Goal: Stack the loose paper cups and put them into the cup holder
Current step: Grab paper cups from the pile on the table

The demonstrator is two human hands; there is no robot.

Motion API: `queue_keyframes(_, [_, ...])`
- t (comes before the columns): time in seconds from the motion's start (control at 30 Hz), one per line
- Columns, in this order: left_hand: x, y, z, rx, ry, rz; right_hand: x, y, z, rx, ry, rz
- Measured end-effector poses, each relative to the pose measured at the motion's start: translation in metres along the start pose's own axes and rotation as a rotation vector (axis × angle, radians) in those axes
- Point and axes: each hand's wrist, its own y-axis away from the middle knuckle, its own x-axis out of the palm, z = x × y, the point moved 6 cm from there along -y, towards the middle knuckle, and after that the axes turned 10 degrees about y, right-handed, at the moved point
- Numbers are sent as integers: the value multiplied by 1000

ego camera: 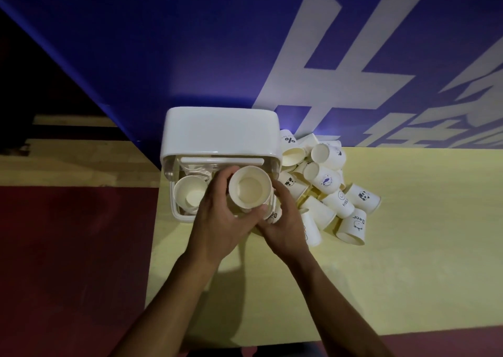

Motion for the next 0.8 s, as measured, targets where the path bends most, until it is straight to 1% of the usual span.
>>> queue_keyframes(0.13, [18, -4, 11, -2, -80, 42, -9, 11, -20, 63, 25, 10])
queue_keyframes(0.33, [33, -12, 48, -125, -201, 95, -11, 11, -41, 108, 90, 32])
queue_keyframes(0.47, [36, -14, 60, -200, -170, 87, -6, 5, -37, 86, 125, 97])
queue_keyframes(0.6, [37, -13, 65, -193, -146, 94, 8, -2, -34, 44, 119, 144])
queue_keyframes(0.63, [37, -11, 70, -211, -126, 102, 12, -3, -36, 45, 121, 156])
queue_keyframes(0.73, [36, -5, 90, -340, -83, 108, 21, -8, -39, 51, 166, 184])
queue_keyframes(0.8, [39, -5, 100, -383, -79, 149, 23, -11, -38, 45, 198, 183])
